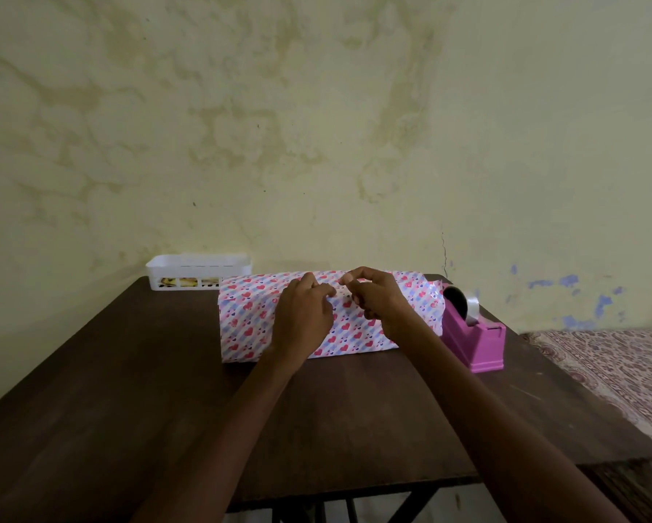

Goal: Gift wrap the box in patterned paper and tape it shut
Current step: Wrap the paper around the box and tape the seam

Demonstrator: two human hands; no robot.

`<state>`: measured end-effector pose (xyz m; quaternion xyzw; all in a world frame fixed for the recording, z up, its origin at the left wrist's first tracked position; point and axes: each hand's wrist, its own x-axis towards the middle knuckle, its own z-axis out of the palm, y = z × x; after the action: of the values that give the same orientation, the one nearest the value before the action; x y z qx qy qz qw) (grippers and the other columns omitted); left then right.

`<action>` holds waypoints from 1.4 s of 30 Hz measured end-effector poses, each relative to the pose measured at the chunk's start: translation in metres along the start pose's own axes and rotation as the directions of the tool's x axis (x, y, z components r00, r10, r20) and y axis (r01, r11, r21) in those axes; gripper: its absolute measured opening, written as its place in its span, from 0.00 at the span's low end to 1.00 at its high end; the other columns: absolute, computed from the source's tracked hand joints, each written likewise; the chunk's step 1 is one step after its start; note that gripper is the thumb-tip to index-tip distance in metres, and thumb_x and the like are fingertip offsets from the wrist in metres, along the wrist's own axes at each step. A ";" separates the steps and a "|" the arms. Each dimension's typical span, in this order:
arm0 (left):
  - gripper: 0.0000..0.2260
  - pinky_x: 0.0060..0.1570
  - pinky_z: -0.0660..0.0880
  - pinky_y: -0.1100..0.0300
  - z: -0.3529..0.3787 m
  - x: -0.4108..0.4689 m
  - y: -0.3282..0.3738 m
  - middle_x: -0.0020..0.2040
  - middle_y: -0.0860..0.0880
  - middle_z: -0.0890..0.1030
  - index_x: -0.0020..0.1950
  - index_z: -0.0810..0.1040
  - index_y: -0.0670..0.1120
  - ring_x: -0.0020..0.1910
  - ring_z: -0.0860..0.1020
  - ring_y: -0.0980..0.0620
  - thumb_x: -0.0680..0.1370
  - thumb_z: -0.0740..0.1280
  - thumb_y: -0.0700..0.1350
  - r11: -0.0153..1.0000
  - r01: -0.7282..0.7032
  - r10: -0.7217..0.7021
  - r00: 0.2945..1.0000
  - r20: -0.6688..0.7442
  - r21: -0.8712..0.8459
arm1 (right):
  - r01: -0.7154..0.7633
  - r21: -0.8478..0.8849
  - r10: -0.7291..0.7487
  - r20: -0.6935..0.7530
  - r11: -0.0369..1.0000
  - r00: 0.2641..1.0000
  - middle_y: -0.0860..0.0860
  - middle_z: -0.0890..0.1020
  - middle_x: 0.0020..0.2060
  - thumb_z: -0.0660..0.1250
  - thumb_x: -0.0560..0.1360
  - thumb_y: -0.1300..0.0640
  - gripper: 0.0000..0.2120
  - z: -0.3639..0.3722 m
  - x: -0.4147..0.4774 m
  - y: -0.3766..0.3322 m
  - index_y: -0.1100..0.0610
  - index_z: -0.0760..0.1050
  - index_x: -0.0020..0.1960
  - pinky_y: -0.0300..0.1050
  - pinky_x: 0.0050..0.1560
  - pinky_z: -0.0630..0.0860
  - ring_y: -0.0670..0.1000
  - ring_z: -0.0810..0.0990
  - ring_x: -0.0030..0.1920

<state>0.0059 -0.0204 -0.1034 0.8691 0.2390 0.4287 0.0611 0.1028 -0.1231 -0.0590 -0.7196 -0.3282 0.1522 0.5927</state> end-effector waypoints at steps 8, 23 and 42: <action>0.17 0.48 0.72 0.63 -0.007 0.016 0.002 0.51 0.46 0.80 0.53 0.81 0.42 0.46 0.75 0.53 0.83 0.55 0.49 0.968 0.189 -0.174 0.980 0.099 -0.163 | 0.402 -0.217 -0.405 0.031 0.890 0.914 0.46 0.82 0.34 0.66 0.80 0.57 0.08 -0.003 0.001 0.021 0.60 0.81 0.49 0.27 0.33 0.72 0.36 0.79 0.30; 0.09 0.51 0.75 0.58 -0.015 0.025 0.005 0.52 0.47 0.82 0.53 0.81 0.43 0.45 0.75 0.54 0.78 0.68 0.47 0.882 0.335 -0.275 0.937 0.214 -0.331 | 0.350 -0.314 -0.355 0.044 0.883 0.934 0.44 0.80 0.30 0.68 0.79 0.57 0.07 -0.006 0.004 0.034 0.56 0.84 0.46 0.33 0.32 0.75 0.40 0.78 0.27; 0.10 0.38 0.67 0.64 -0.009 0.032 0.011 0.47 0.53 0.84 0.50 0.83 0.52 0.45 0.80 0.53 0.78 0.66 0.55 0.960 0.270 -0.261 0.959 0.108 -0.073 | -0.255 0.060 0.259 -0.087 0.965 0.962 0.53 0.80 0.28 0.72 0.73 0.59 0.08 0.011 -0.004 0.013 0.62 0.82 0.39 0.36 0.25 0.70 0.45 0.73 0.24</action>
<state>0.0192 -0.0156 -0.0714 0.8454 0.3314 0.3839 0.1676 0.0969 -0.1187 -0.0747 -0.7480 -0.2002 0.2017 0.5998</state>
